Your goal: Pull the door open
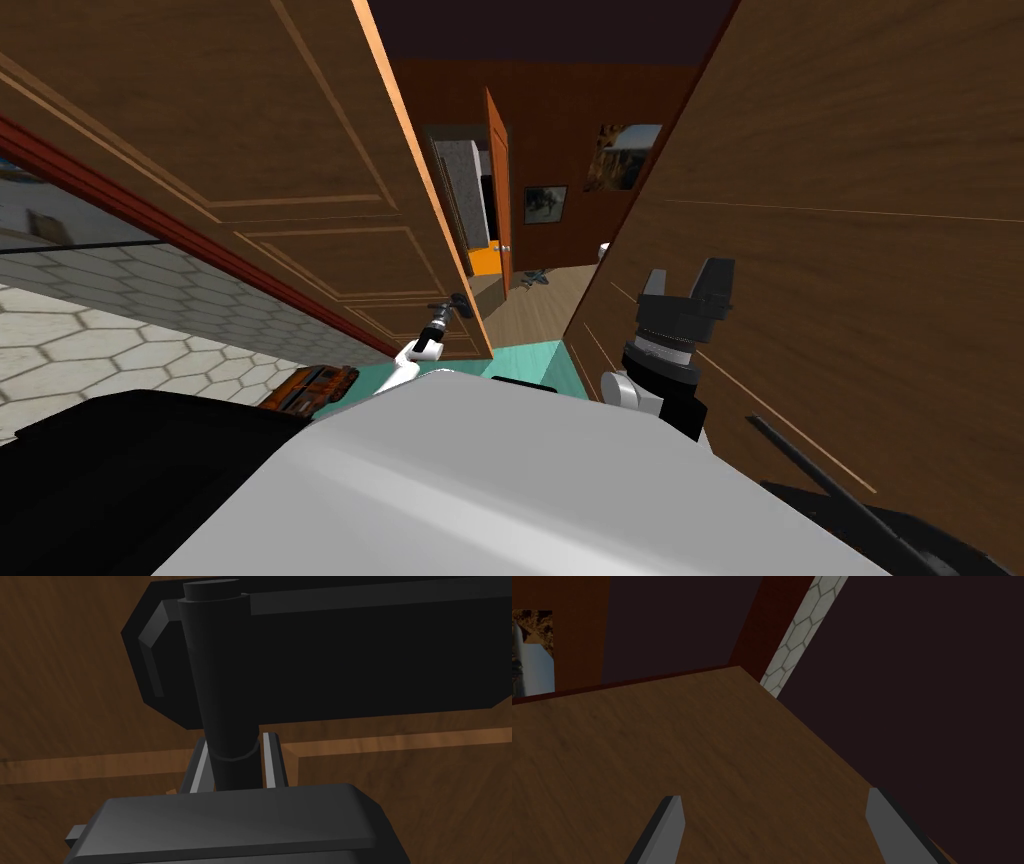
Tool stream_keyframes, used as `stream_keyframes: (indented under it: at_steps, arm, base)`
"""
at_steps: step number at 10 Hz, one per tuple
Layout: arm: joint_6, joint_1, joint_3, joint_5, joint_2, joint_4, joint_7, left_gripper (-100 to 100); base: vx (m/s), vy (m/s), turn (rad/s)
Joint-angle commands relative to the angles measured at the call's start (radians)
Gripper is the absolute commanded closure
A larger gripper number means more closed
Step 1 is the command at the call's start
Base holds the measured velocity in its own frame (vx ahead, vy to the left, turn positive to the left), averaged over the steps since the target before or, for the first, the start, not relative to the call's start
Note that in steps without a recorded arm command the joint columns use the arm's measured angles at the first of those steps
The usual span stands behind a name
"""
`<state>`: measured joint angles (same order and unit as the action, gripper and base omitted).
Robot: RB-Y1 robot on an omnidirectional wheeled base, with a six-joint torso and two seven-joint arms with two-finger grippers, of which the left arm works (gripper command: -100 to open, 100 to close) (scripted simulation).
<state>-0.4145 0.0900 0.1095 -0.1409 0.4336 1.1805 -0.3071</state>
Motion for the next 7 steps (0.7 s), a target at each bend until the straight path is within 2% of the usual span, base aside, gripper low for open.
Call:
stream_keyframes:
  at_steps: [1,4,5,6,7]
  arm:
    - [-0.015,0.013,-0.018,0.0,0.018,0.002,-0.021,100]
    - [-0.035,0.04,-0.05,-0.001,0.052,0.019,-0.057,100]
    - [-0.028,0.032,-0.042,-0.001,0.045,0.015,-0.048,100]
    - [-0.048,0.056,-0.06,-0.001,0.063,0.024,-0.068,100]
    - [-0.059,0.067,-0.068,-0.001,0.073,0.03,-0.077,100]
  base:
    - [-0.198,0.06,-0.127]
    - [-0.241,0.065,-0.144]
    - [-0.118,0.028,-0.046]
    - [-0.158,0.024,-0.151]
    - [-0.241,0.068,-0.158]
